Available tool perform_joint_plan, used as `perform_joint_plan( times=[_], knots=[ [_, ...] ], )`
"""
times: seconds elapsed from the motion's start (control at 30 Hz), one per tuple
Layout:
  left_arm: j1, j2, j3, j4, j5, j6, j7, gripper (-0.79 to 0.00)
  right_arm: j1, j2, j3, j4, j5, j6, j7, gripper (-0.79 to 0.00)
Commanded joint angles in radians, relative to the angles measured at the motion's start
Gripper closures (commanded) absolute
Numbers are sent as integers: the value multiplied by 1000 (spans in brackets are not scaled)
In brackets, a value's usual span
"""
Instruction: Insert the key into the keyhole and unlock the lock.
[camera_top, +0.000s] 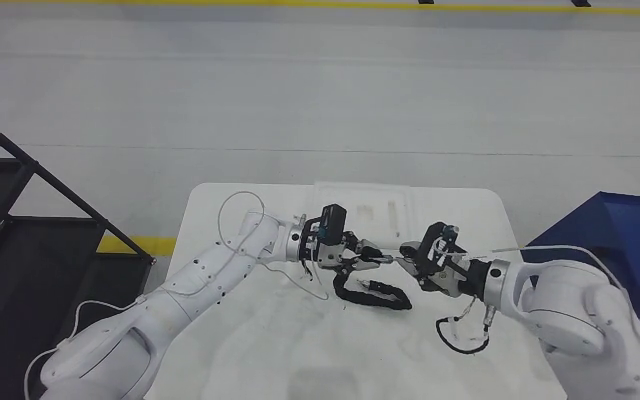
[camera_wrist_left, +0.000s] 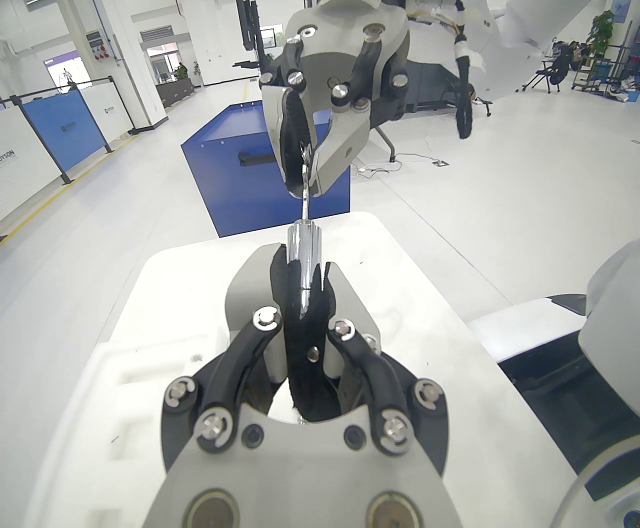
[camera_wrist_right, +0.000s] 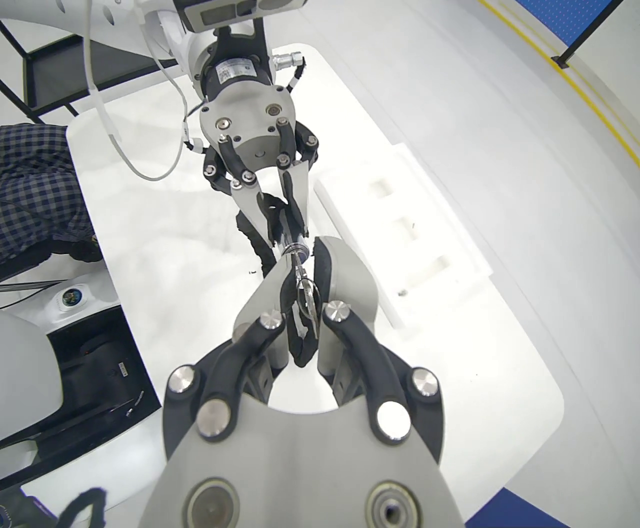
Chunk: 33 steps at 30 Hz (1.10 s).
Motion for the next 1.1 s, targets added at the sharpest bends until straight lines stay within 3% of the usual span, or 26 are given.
perform_joint_plan(
  times=[0.0,0.27,0.5,0.93,0.97,1.0,1.07],
  knots=[
    [0,1,-6,11,14,2,-15,0,3,1,4,7,24,0,-5,-785],
    [34,5,-21,43,44,3,-48,0,-15,7,46,22,76,-1,-30,-785],
    [84,-6,18,106,64,0,-62,0,-43,12,82,23,88,-19,-80,-785],
    [92,-84,129,222,110,13,-106,-3,-31,13,46,50,78,-34,-110,-785],
    [89,-90,135,229,117,14,-108,-308,-28,12,40,54,77,-34,-111,-785],
    [87,-96,141,239,120,10,-110,-785,-24,12,34,58,78,-34,-112,-785],
    [79,-108,147,254,117,3,-111,-785,-16,12,22,68,81,-36,-114,-785]
  ],
)
